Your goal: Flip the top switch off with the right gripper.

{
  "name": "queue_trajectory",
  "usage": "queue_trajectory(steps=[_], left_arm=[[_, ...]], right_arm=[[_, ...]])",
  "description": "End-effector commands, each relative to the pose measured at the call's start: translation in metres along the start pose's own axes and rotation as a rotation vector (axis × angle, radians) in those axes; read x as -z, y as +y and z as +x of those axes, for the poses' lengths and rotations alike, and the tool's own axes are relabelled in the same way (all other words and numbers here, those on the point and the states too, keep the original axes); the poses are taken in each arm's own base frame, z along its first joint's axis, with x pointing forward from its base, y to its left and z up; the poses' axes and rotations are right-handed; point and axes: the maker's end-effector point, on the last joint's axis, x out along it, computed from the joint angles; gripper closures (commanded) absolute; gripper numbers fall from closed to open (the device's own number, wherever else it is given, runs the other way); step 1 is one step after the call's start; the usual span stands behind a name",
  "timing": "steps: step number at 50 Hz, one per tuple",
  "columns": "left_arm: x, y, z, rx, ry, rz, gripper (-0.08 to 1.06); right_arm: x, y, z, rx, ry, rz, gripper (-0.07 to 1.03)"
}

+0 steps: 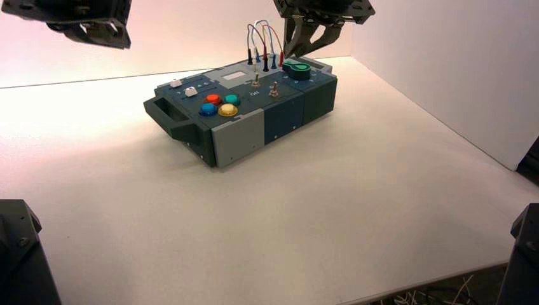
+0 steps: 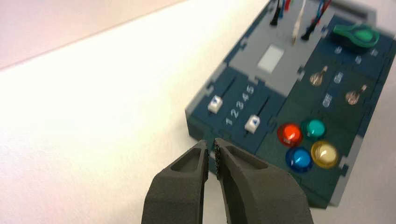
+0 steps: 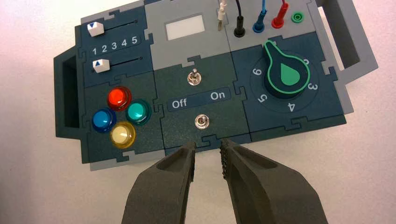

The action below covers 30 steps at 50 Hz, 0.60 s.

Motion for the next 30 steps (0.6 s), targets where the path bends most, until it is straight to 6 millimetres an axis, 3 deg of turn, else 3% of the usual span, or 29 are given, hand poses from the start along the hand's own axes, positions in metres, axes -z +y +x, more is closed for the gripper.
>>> queue_trajectory(steps=[1, 20, 30], left_arm=[[-0.003, -0.005, 0.002, 0.011, -0.003, -0.002, 0.88], [0.007, -0.028, 0.008, 0.072, 0.044, 0.040, 0.88], [0.025, -0.033, 0.011, 0.086, 0.112, 0.020, 0.90]], right_arm=[[-0.020, 0.007, -0.008, -0.015, -0.041, -0.006, 0.64], [-0.035, 0.011, -0.006, -0.023, -0.059, 0.007, 0.65], [-0.035, 0.010, 0.007, -0.021, -0.035, 0.016, 0.65]])
